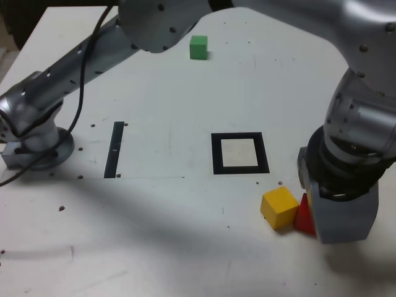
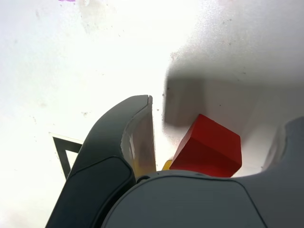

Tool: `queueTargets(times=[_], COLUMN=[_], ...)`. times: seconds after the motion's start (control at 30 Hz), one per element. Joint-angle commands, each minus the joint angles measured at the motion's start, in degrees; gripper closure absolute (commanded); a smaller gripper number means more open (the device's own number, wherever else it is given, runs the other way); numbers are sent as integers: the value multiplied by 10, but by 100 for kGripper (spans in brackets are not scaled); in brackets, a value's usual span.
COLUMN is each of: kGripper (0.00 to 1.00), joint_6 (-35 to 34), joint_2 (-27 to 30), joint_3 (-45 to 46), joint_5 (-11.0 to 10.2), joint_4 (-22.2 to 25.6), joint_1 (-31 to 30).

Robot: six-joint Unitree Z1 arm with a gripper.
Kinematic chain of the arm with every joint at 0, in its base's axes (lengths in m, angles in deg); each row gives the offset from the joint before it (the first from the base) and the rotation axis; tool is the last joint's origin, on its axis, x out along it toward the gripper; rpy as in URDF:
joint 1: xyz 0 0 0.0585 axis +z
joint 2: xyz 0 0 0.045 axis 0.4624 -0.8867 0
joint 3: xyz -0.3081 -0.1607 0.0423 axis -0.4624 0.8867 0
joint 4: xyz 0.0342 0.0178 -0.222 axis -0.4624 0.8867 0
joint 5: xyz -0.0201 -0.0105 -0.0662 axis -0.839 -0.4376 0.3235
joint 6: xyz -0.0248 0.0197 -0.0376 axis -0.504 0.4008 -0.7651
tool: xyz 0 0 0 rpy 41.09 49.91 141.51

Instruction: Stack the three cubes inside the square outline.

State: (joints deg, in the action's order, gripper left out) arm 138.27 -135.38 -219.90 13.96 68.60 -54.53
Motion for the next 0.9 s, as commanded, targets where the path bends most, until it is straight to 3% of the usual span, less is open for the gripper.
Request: queueTargets(times=[0.0, 0.13, 0.23, 0.87], kGripper=[28, 51, 58, 61], joint_6=[-10, -23, -23, -25], joint_2=[-4, -7, -8, -3], joint_3=[-3, -3, -3, -2], joint_5=[1, 2, 3, 7], joint_4=[1, 0, -2, -3], joint_1=[3, 5, 5, 5])
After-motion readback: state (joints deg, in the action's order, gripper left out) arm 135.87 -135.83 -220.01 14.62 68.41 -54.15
